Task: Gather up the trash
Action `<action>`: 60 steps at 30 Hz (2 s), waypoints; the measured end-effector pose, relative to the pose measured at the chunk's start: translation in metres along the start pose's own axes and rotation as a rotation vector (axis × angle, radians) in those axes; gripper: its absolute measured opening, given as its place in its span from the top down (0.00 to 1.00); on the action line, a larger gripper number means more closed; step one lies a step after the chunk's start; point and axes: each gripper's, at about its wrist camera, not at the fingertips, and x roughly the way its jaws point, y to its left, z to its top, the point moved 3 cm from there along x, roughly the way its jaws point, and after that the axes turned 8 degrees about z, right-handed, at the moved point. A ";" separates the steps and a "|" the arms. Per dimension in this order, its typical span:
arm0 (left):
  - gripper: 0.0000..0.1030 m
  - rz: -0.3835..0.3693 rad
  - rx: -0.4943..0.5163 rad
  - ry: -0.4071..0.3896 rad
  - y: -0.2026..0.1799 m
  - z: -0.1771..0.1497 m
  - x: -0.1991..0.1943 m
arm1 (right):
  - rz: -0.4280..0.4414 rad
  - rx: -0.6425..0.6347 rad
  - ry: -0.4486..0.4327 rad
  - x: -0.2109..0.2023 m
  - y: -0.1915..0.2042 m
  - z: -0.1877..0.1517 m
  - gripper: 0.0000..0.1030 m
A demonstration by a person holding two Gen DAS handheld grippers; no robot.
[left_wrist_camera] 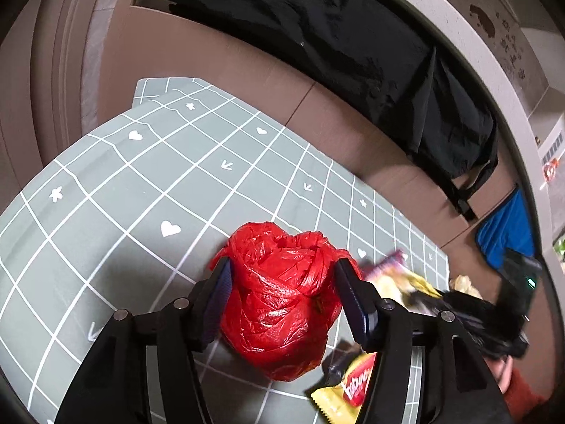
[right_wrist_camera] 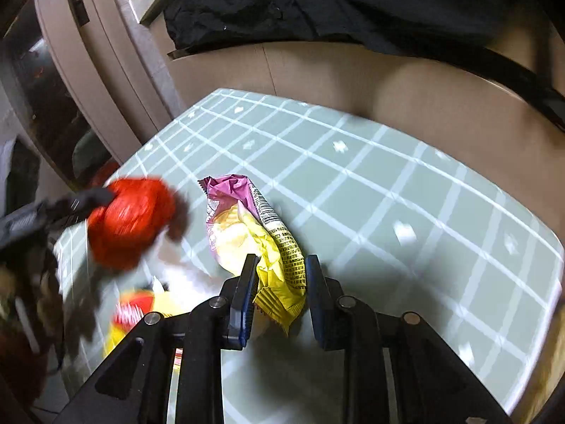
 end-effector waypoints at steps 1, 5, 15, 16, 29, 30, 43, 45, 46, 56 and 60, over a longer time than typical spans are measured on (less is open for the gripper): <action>0.41 0.006 0.005 0.003 -0.002 0.000 0.001 | -0.015 -0.006 -0.006 -0.009 0.002 -0.007 0.75; 0.41 0.022 -0.002 0.021 -0.008 0.001 0.005 | -0.085 -0.065 -0.049 -0.031 0.007 -0.007 0.59; 0.37 0.045 -0.012 0.082 -0.014 -0.002 0.007 | -0.058 -0.197 0.042 0.026 0.011 0.023 0.39; 0.37 0.044 -0.010 0.087 -0.014 -0.003 0.007 | -0.053 -0.190 0.064 0.034 0.008 0.024 0.40; 0.53 0.066 -0.006 0.075 -0.033 -0.014 -0.004 | 0.034 -0.106 -0.020 -0.030 0.016 0.005 0.76; 0.55 0.077 0.010 0.057 -0.041 -0.016 -0.009 | 0.033 -0.099 -0.037 -0.039 0.017 0.004 0.76; 0.57 0.093 0.211 -0.158 -0.117 -0.022 -0.081 | -0.003 -0.097 -0.162 -0.118 0.016 -0.019 0.76; 0.57 0.081 0.209 -0.159 -0.117 -0.022 -0.087 | 0.031 -0.096 -0.160 -0.118 0.016 -0.023 0.70; 0.57 0.078 0.203 -0.159 -0.115 -0.022 -0.088 | 0.039 -0.102 -0.153 -0.114 0.018 -0.025 0.53; 0.57 0.131 0.064 -0.181 -0.047 -0.019 -0.109 | 0.064 -0.191 -0.078 -0.053 0.047 -0.019 0.36; 0.57 0.148 0.035 -0.176 -0.025 -0.022 -0.116 | 0.040 -0.191 -0.031 -0.018 0.057 -0.024 0.36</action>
